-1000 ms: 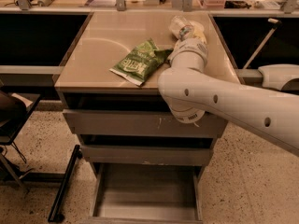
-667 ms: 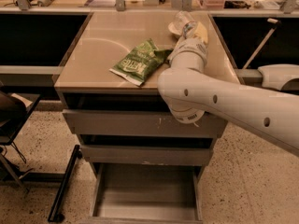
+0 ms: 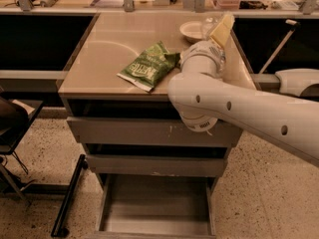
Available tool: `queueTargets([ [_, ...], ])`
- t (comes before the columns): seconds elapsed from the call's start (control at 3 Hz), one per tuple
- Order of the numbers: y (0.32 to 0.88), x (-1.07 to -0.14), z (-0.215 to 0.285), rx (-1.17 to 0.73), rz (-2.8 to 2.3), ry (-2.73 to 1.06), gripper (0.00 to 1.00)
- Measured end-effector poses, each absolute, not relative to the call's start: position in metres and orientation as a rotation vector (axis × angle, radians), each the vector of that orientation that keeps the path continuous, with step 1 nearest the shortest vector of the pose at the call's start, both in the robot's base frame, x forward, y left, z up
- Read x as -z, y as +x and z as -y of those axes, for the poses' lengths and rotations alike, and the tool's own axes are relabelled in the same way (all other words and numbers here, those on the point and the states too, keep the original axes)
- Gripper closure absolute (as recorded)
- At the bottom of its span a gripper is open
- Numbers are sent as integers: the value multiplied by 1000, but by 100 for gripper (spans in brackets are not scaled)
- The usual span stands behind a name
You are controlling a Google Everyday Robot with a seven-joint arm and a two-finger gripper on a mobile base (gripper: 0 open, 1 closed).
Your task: Pick water bottle from bottom drawer and place on counter
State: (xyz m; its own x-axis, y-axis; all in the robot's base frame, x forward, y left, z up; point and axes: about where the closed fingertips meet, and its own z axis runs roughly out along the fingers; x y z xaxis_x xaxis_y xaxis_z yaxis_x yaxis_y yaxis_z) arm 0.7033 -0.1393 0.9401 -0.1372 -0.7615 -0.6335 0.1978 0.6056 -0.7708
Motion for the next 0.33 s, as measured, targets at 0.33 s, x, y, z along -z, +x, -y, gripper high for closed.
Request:
queueTargets([
  [0.33, 703, -940, 139, 890, -1488, -501, 0],
])
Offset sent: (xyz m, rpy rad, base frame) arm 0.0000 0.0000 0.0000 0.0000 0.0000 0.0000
